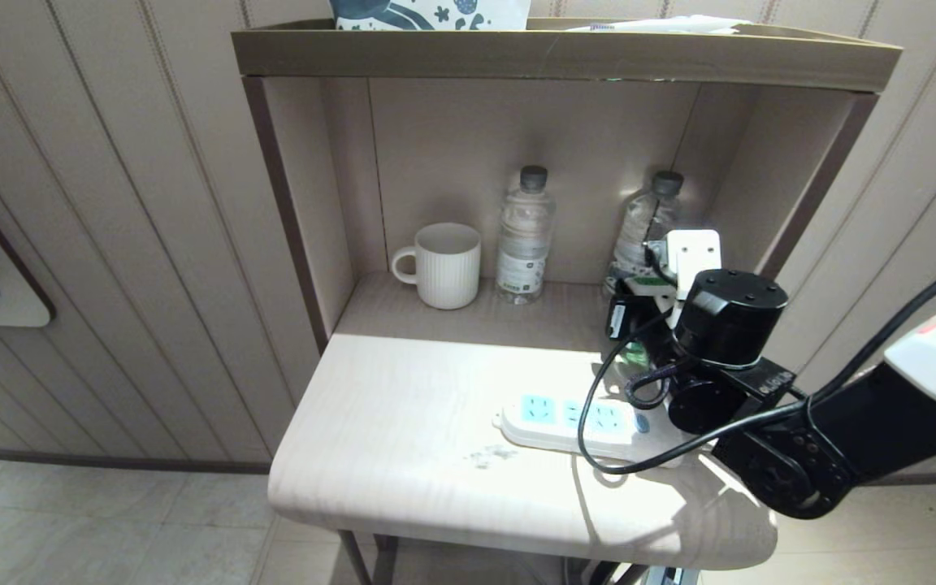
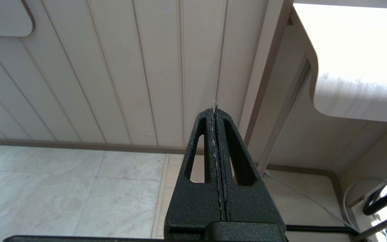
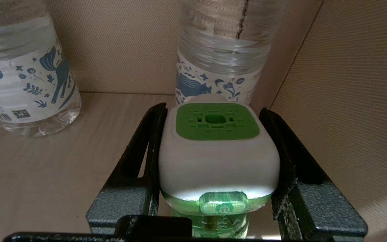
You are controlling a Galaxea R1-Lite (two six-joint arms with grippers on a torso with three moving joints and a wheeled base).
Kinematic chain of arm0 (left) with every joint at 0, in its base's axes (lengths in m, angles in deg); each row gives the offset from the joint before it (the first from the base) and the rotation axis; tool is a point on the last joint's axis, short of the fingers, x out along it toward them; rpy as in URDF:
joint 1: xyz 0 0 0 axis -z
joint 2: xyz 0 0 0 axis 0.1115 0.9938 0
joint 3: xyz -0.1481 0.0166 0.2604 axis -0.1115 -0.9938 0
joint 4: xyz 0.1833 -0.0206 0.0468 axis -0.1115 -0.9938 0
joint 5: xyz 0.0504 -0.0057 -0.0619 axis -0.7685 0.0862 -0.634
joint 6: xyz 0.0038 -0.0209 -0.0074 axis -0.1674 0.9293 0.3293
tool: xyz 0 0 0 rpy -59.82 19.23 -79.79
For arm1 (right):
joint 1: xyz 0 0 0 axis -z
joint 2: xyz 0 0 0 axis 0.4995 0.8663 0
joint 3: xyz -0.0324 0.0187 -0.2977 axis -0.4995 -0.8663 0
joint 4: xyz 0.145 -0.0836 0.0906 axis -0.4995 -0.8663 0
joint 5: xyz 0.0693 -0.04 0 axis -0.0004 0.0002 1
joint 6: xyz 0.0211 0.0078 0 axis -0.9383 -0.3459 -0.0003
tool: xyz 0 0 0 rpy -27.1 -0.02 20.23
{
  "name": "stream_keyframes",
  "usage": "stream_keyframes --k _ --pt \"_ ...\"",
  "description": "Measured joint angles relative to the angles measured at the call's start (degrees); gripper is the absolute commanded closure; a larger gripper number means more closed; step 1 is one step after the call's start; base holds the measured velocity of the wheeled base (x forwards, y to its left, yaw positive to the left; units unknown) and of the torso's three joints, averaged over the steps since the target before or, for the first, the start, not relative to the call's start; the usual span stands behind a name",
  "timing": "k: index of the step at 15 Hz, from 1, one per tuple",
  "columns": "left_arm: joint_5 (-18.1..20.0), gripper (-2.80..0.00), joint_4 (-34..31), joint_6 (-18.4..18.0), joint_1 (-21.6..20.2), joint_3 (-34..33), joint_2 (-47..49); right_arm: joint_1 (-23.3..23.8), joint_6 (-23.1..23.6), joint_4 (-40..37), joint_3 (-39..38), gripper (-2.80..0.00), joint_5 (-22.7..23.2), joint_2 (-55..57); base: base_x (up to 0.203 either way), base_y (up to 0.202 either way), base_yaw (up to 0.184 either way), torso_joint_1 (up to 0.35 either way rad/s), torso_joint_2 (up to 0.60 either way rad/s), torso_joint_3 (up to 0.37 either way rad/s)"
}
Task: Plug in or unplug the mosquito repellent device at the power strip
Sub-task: Place the mosquito repellent liquid on the table
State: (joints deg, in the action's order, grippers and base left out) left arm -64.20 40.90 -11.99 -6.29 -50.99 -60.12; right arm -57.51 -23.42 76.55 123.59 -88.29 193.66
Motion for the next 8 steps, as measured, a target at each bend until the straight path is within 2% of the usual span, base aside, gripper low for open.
stream_keyframes --k 8 --pt "0.0 0.00 0.0 0.0 0.0 0.0 0.0 0.3 0.1 0.4 1.4 0.00 -0.6 3.2 0.000 0.000 0.000 0.000 0.00 0.000"
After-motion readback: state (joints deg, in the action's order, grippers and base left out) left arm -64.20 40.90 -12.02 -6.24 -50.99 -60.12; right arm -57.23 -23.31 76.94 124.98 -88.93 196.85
